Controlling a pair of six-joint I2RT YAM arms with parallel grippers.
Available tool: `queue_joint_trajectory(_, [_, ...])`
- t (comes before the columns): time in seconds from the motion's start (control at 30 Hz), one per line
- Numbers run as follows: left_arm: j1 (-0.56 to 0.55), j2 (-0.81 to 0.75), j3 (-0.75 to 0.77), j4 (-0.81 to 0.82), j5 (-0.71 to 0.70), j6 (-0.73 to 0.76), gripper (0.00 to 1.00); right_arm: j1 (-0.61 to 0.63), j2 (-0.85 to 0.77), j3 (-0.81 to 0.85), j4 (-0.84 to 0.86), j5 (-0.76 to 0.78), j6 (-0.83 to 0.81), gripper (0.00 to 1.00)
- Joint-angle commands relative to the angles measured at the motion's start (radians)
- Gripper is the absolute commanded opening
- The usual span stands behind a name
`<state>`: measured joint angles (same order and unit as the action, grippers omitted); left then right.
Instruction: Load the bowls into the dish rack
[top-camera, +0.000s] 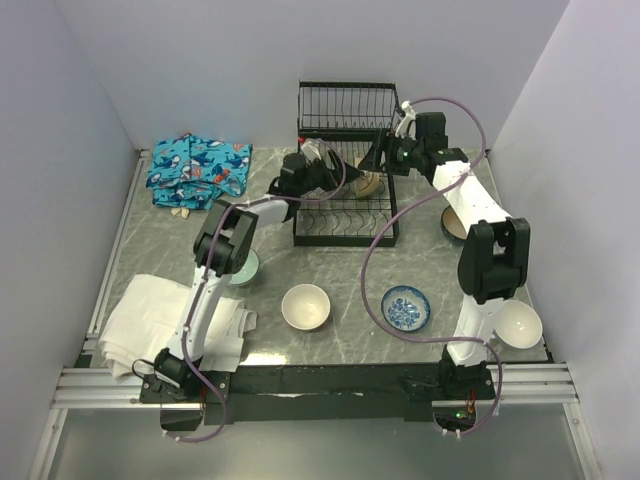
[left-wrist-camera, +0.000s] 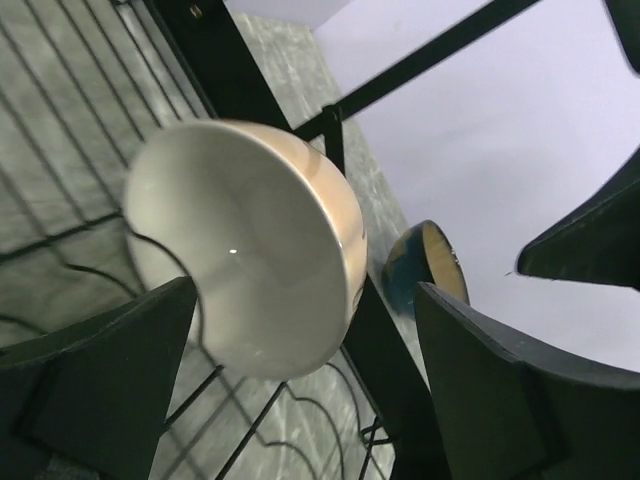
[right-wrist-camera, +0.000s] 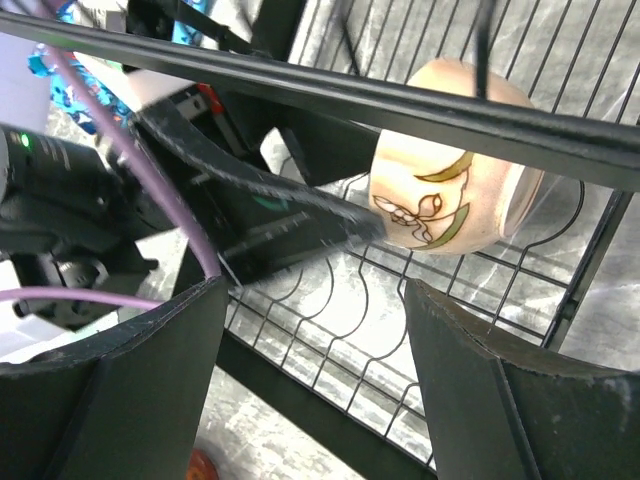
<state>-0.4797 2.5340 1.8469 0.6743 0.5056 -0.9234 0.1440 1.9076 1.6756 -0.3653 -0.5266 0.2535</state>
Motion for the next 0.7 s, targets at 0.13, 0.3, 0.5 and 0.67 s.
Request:
queue_joint_trajectory(0.13, [0.024, -0.227, -0.038, -0.007, 0.126, 0.069, 0.96, -0.024, -0.116, 0.022, 0.013, -0.010, -0.028, 0.79])
queue_joint_trajectory(0.3, [0.030, -0.510, -0.251, -0.192, 0.188, 0.262, 0.96, -0.049, -0.169, -0.026, 0.014, -0.006, -0.039, 0.79])
queue_joint_trajectory(0.5, [0.003, -0.782, -0.376, -0.542, 0.263, 0.732, 0.96, -0.066, -0.257, -0.115, 0.029, 0.004, -0.080, 0.79])
queue_joint_trajectory(0.67, [0.004, -0.932, -0.452, -1.002, 0.255, 1.197, 0.96, -0.110, -0.355, -0.221, 0.012, 0.011, -0.126, 0.79])
